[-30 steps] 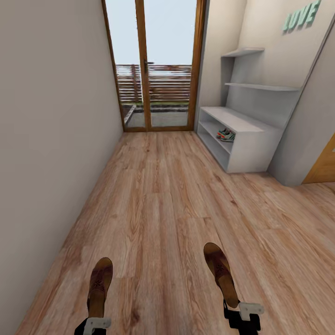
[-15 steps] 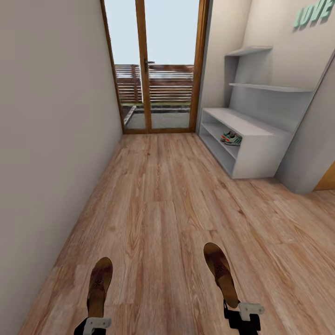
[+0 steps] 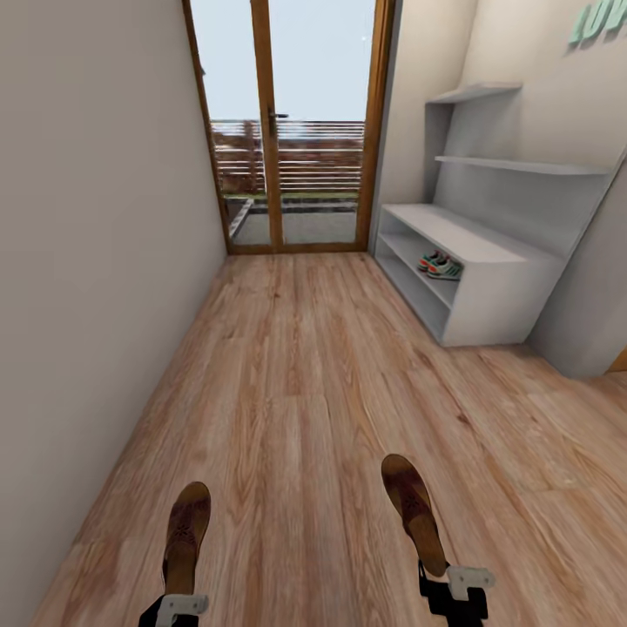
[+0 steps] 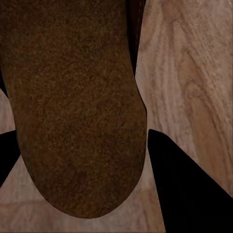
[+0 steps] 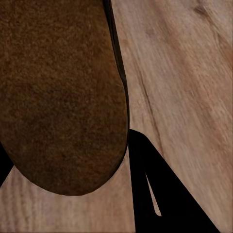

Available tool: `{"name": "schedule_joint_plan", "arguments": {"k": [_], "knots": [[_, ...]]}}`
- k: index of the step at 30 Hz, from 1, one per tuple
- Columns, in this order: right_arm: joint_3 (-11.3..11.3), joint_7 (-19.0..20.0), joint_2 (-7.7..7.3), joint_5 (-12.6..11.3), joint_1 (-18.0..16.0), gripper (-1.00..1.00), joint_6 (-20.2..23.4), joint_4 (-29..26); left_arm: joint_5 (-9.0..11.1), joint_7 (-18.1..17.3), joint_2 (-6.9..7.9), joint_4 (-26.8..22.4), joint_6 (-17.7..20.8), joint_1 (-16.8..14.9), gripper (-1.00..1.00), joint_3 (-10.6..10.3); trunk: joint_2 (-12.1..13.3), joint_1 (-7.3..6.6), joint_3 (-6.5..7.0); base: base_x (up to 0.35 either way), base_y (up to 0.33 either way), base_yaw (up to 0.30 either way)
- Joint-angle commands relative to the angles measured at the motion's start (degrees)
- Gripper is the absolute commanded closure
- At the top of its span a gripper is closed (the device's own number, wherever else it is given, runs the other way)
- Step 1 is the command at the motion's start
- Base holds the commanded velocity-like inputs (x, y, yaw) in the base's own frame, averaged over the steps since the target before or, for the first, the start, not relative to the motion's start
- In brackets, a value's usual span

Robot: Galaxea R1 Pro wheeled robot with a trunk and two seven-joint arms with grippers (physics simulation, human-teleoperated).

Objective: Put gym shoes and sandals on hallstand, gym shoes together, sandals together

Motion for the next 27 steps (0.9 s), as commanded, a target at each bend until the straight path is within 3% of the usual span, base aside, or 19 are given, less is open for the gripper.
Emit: {"name": "schedule_joint_plan", "arguments": {"k": [1, 27], "knots": [[-0.3, -0.2, 0.01, 0.4, 0.0, 1.00, -0.2, 0.1, -0.7, 0.1, 0.01, 0.0, -0.2, 0.0, 1.00, 0.5, 0.0, 0.02, -0.04, 0.339, 0.000, 0.000], [-0.3, -0.2, 0.12, 0.5, 0.0, 1.00, -0.2, 0.1, -0.7, 0.1, 0.00, 0.0, -0.2, 0.0, 1.00, 0.5, 0.0, 0.02, -0.04, 0.339, 0.000, 0.000]]}}
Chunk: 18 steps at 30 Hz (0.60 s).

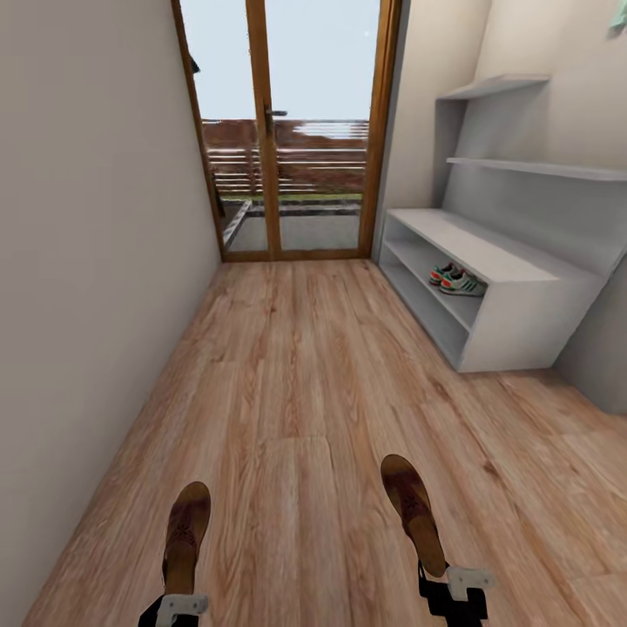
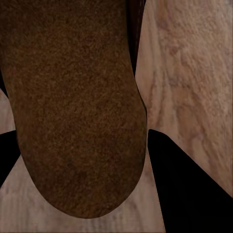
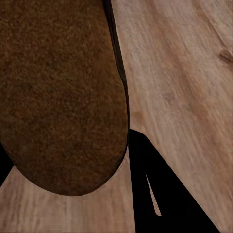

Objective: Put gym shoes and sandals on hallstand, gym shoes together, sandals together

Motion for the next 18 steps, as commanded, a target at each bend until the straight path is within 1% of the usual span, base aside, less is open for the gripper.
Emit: {"name": "schedule_joint_plan", "arguments": {"k": [1, 18], "knots": [[-0.3, -0.2, 0.03, 0.4, 0.0, 1.00, -0.2, 0.1, -0.7, 0.1, -0.01, 0.0, -0.2, 0.0, 1.00, 0.5, 0.0, 0.02, -0.05, 0.339, 0.000, 0.000], [-0.3, 0.0, -0.09, 0.4, 0.0, 1.00, -0.3, 0.0, -0.7, 0.1, 0.01, 0.0, -0.2, 0.0, 1.00, 0.5, 0.0, 0.02, -0.05, 0.339, 0.000, 0.000]]}}
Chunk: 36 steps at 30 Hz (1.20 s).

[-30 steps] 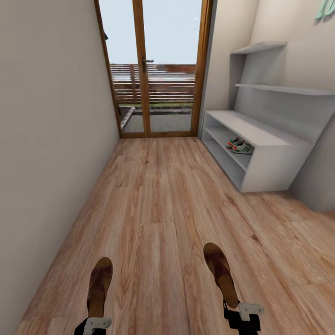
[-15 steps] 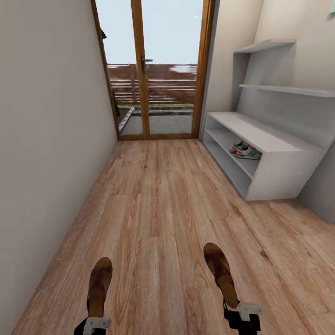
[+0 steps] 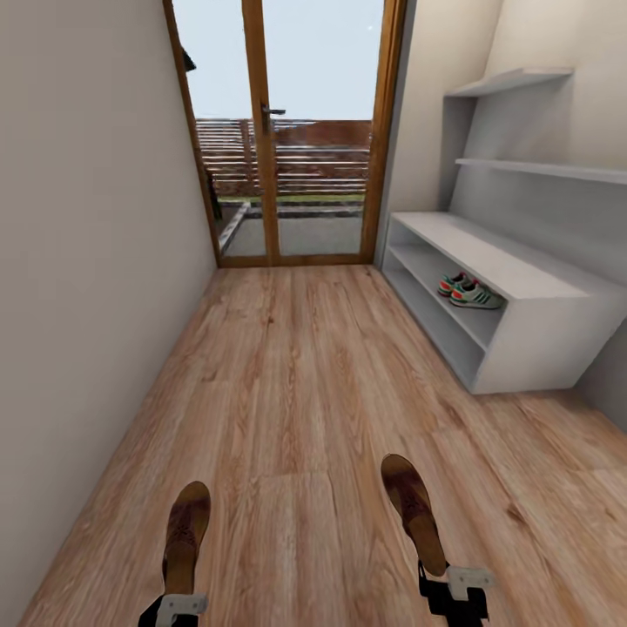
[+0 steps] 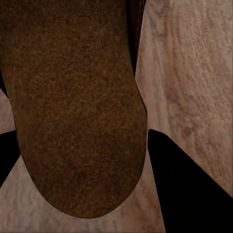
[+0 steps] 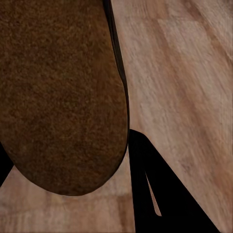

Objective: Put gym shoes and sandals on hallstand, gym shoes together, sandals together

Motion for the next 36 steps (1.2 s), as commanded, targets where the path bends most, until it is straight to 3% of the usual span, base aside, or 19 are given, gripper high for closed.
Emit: {"name": "schedule_joint_plan", "arguments": {"k": [1, 22, 36], "knots": [[-0.3, -0.2, 0.01, 0.4, 0.0, 1.00, -0.2, 0.1, -0.7, 0.1, -0.03, 0.1, -0.2, 0.0, 1.00, 0.5, 0.0, 0.02, -0.05, 0.339, 0.000, 0.000], [-0.3, -0.2, 0.01, 0.4, -0.1, 1.00, -0.1, 0.0, -0.6, 0.1, 0.01, 0.1, -0.2, 0.0, 1.00, 0.5, 0.0, 0.02, -0.05, 0.339, 0.001, 0.000], [-0.3, -0.2, 0.05, 0.5, 0.0, 1.00, -0.1, 0.0, -0.7, 0.1, -0.06, 0.1, -0.2, 0.0, 1.00, 0.5, 0.0, 0.02, -0.05, 0.337, 0.108, 0.070]]}}
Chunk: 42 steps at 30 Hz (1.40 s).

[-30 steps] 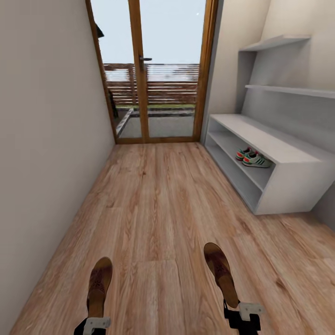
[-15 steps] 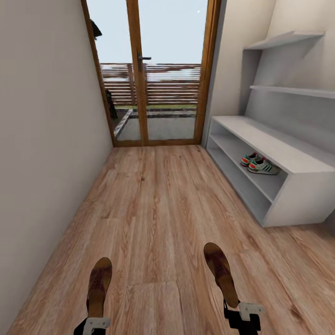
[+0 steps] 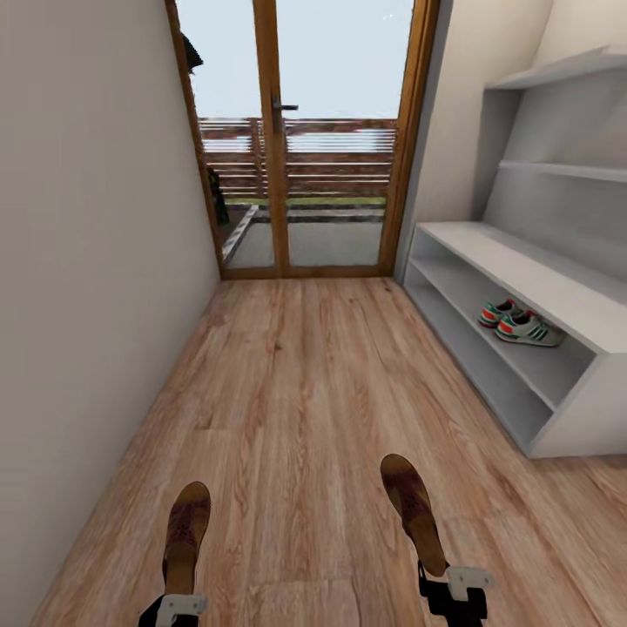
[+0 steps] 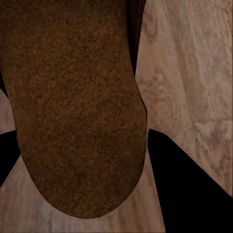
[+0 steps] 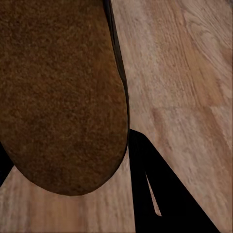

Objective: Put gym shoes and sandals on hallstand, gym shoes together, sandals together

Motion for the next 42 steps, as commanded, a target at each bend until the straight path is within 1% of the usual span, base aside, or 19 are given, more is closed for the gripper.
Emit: {"name": "schedule_joint_plan", "arguments": {"k": [1, 6, 42], "knots": [[-0.3, -0.2, 0.00, 0.4, 0.0, 1.00, -0.2, 0.0, -0.7, 0.1, -0.03, 0.1, -0.2, -0.1, 1.00, 0.5, 0.0, 0.02, -0.04, 0.336, 0.125, 0.179], [-0.3, -0.2, -0.03, 0.4, 0.0, 1.00, -0.2, 0.0, -0.7, 0.1, -0.04, 0.1, -0.2, -0.1, 1.00, 0.4, 0.0, 0.02, -0.04, 0.336, 0.126, 0.071], [-0.3, -0.3, -0.04, 0.3, 0.0, 1.00, -0.2, 0.0, -0.7, 0.1, -0.04, 0.1, -0.2, -0.1, 1.00, 0.4, 0.0, 0.02, -0.04, 0.336, 0.126, 0.001]]}}
